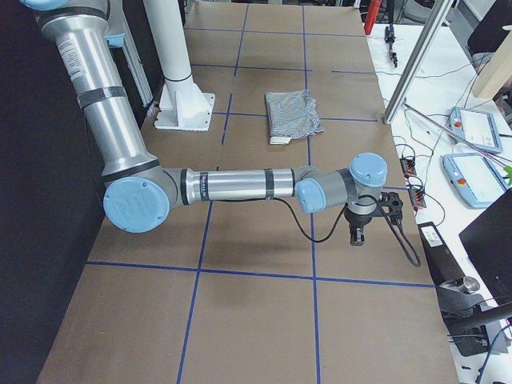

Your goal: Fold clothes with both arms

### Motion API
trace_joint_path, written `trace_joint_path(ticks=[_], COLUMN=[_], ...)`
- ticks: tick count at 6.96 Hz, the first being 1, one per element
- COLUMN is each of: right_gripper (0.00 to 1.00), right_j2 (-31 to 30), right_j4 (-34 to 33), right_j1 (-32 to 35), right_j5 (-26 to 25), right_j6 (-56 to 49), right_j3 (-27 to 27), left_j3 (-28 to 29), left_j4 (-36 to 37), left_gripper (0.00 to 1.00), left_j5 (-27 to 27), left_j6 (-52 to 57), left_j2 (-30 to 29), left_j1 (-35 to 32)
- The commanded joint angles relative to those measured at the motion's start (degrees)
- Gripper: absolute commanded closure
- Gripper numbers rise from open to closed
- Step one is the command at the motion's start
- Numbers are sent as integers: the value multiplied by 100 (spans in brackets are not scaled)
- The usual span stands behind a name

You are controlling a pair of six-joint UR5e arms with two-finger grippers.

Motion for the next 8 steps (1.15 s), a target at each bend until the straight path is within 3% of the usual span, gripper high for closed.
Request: trace_joint_path(ticks=[1,2,3,4,5,8], right_gripper=[0,0,0,0,0,0], right_j2=[-809,-1389,-1403,-1325,-1289,-894], right_j4=[-533,-874,-1738,-2260,-2300,-2310], right_j1=[349,306,202,61,60,-10], right_j5=[297,306,236,236,236,201], right_j6=[-1069,-1089,-1090,-1098,-1090,-1010], right_j3=[778,1741,2351,2575,2699,2410], left_j3=[-782,-785,-837,-707,-636,-505], left_j4=[1737,1830,1909,1875,1857,1611], left_gripper=[53,40,0,0,0,0], left_j5=[-83,-135,-527,-679,-689,-680], left_j6=[1145,1392,1360,1351,1351,1254], left_j2=[385,674,712,712,643,537], left_j1=[-188,-197,-197,-153,-153,-144])
